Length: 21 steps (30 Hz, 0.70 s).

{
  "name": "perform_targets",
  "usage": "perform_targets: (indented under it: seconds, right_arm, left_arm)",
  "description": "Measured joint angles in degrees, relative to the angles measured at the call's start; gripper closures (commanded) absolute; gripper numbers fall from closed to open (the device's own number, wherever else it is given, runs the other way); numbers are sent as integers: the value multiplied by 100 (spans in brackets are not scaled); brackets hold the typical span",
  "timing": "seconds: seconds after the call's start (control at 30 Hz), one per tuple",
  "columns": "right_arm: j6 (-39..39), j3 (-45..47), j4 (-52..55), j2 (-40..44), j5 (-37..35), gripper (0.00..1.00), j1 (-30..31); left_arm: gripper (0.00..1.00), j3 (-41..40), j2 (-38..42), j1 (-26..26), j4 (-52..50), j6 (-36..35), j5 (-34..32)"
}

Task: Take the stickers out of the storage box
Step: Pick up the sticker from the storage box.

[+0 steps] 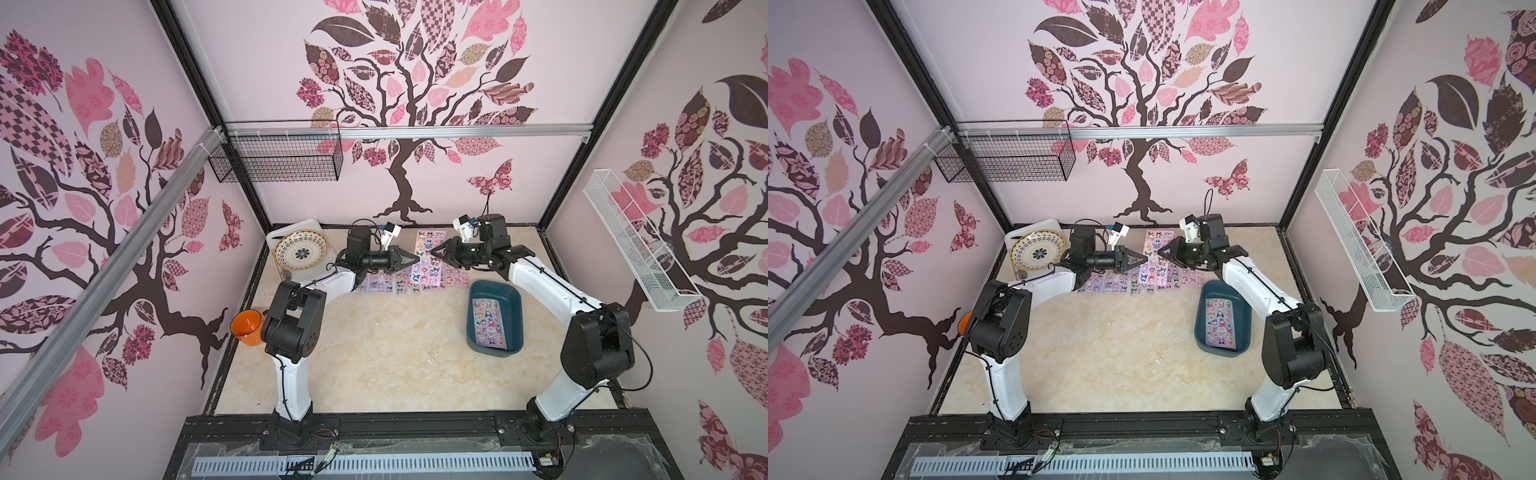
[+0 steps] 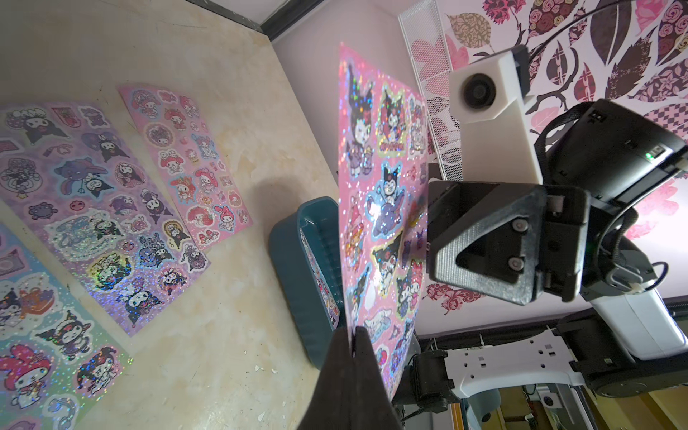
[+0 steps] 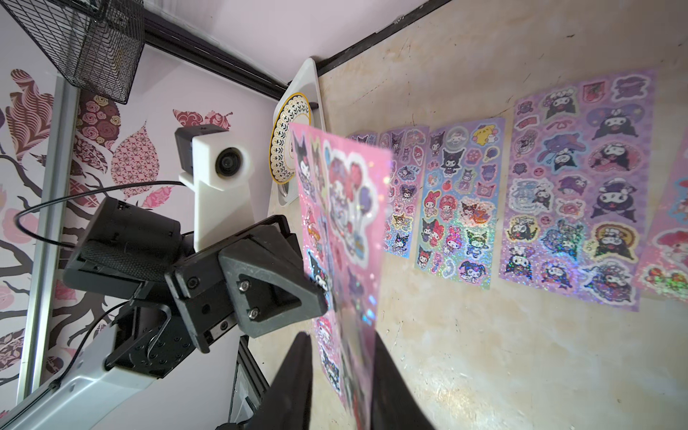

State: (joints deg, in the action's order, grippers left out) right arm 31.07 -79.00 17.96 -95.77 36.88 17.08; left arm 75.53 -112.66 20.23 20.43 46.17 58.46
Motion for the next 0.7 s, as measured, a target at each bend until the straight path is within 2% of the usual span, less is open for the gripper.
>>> perform_targets:
  seconds: [0.1, 0.3, 0.33, 0.47, 0.7]
  right_arm:
    - [-2, 0, -20, -9, 13, 78, 0]
    - [-11, -2, 9, -68, 9, 92, 0]
    - [-17, -2, 15, -83, 2, 93, 0]
    - [-59, -4, 94, -127, -52, 98, 7]
    - [-175, -59, 328, -278, -133, 99, 55]
  left_arm:
    - [100, 0, 0, -7, -2, 17, -46]
    - [100, 0, 0, -35, 131, 160, -90]
    - [98, 0, 0, -39, 138, 177, -98]
    - [78, -9, 0, -50, 168, 234, -144]
    - [73, -232, 92, -205, 236, 225, -317]
